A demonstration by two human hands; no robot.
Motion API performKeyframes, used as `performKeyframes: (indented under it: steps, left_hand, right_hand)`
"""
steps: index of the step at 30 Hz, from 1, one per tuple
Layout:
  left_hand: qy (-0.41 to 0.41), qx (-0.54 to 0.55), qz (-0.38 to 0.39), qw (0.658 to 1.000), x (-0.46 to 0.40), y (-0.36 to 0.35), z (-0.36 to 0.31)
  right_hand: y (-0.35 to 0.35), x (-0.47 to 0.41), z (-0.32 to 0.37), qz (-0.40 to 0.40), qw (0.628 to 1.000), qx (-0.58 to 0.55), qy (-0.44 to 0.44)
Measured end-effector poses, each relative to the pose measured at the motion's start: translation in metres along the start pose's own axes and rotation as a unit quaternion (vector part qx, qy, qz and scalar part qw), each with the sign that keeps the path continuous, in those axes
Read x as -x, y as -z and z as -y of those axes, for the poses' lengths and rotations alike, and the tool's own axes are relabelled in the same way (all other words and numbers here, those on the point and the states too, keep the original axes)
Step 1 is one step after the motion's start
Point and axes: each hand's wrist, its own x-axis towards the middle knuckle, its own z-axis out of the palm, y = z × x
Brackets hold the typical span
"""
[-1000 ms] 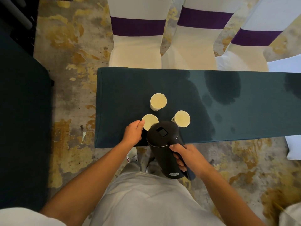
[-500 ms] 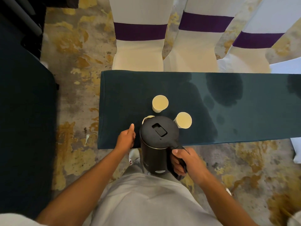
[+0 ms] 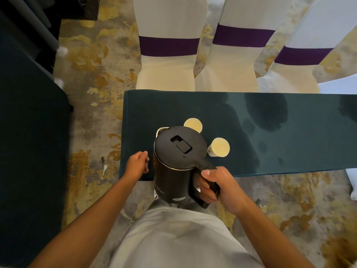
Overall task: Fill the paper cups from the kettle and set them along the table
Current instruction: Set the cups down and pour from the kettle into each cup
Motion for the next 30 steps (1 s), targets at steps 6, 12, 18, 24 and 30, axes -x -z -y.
performKeyframes:
  steps: [6, 12, 18, 24, 30]
  left_hand:
    - [-0.001, -0.015, -0.006, 1.0, -0.001, 0.001, -0.016]
    - [-0.054, -0.04, -0.014, 0.998, -0.009, -0.006, -0.046]
    - [-0.121, -0.09, 0.0, 0.989, -0.028, -0.038, -0.094]
    - [-0.146, -0.159, 0.013, 0.976, -0.039, -0.074, -0.12]
    - [-0.12, -0.161, 0.066, 0.977, -0.037, -0.107, -0.127]
  right_hand:
    - [-0.001, -0.008, 0.031, 0.017, 0.999, -0.034, 0.033]
    - [0.021, -0.025, 0.064, 0.024, 0.997, -0.048, 0.056]
    - [0.071, -0.045, 0.096, 0.038, 0.995, -0.034, 0.085]
    - [0.143, -0.059, 0.115, 0.053, 0.994, -0.008, 0.098]
    - [0.221, -0.086, 0.132, 0.071, 0.993, 0.055, 0.076]
